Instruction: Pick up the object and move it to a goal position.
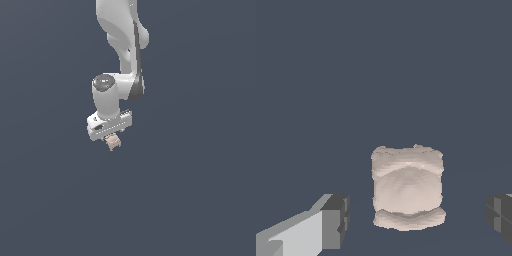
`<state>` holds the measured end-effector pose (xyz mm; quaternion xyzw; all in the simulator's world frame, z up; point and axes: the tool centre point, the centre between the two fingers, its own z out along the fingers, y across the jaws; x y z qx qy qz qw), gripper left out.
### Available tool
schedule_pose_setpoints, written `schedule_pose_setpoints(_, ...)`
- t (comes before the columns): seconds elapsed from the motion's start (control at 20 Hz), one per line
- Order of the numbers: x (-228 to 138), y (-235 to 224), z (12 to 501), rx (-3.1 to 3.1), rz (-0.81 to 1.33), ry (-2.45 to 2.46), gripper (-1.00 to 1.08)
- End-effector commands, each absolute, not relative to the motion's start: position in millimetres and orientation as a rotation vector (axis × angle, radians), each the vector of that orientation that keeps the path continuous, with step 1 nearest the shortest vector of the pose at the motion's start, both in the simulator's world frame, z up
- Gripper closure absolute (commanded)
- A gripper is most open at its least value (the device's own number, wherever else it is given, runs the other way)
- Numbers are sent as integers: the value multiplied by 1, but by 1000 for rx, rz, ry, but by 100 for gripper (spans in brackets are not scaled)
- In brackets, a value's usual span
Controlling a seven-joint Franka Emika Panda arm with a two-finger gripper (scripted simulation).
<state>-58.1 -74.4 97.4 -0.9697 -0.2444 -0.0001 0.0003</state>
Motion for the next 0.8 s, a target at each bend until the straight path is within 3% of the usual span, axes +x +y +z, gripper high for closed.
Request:
schedule_pose_setpoints(0.0,-61,-76,94,-3038,-1,-801,-92)
schedule_pose_setpoints(0.75,-64,-77,65,-3032,0,-820,-92)
